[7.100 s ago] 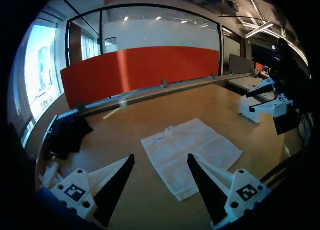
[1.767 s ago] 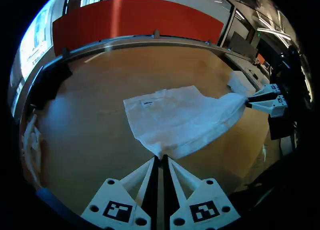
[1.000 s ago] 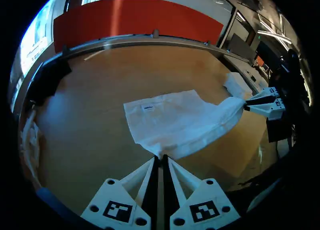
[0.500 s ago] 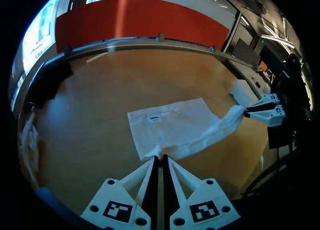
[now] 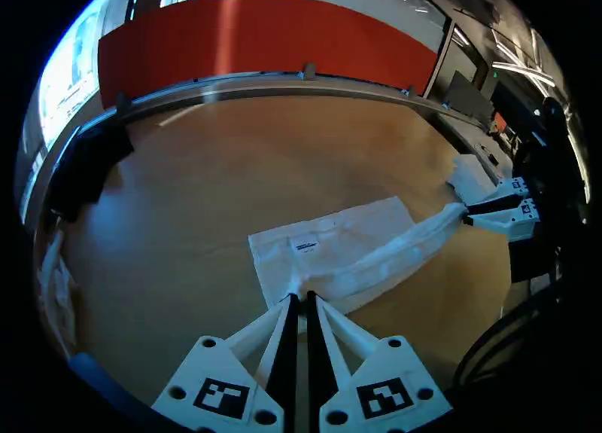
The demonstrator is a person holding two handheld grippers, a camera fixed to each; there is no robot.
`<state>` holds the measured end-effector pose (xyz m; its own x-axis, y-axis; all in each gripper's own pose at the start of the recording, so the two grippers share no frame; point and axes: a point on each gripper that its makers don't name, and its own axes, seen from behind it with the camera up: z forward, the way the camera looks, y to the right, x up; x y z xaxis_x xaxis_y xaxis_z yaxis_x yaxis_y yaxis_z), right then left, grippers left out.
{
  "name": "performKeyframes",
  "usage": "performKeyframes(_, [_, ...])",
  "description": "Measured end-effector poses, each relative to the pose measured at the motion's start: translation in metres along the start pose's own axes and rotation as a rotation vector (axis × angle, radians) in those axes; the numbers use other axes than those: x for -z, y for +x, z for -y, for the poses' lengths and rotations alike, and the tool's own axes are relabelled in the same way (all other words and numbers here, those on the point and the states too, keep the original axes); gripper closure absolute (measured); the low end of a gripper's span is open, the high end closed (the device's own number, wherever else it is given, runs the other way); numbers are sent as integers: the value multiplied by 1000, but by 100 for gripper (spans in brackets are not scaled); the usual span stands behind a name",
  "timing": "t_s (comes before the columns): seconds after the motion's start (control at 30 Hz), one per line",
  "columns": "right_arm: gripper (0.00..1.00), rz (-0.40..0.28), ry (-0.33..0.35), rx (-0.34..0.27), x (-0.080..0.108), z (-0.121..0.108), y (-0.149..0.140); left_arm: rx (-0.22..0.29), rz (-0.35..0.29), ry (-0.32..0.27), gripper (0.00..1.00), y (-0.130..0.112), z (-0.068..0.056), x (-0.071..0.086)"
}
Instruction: Fold towel
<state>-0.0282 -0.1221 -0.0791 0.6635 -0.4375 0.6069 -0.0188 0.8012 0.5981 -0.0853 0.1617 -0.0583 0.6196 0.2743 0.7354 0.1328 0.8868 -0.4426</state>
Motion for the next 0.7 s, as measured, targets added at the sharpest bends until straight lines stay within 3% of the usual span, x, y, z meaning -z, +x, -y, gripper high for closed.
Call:
performKeyframes(0.27, [88, 16, -1, -17, -12, -5, -5, -19, 19, 4, 92, -3, 5, -15])
performKeyframes(0.7, [86, 55, -25, -61, -49, -20, -17, -36, 24, 31, 92, -1, 19, -53])
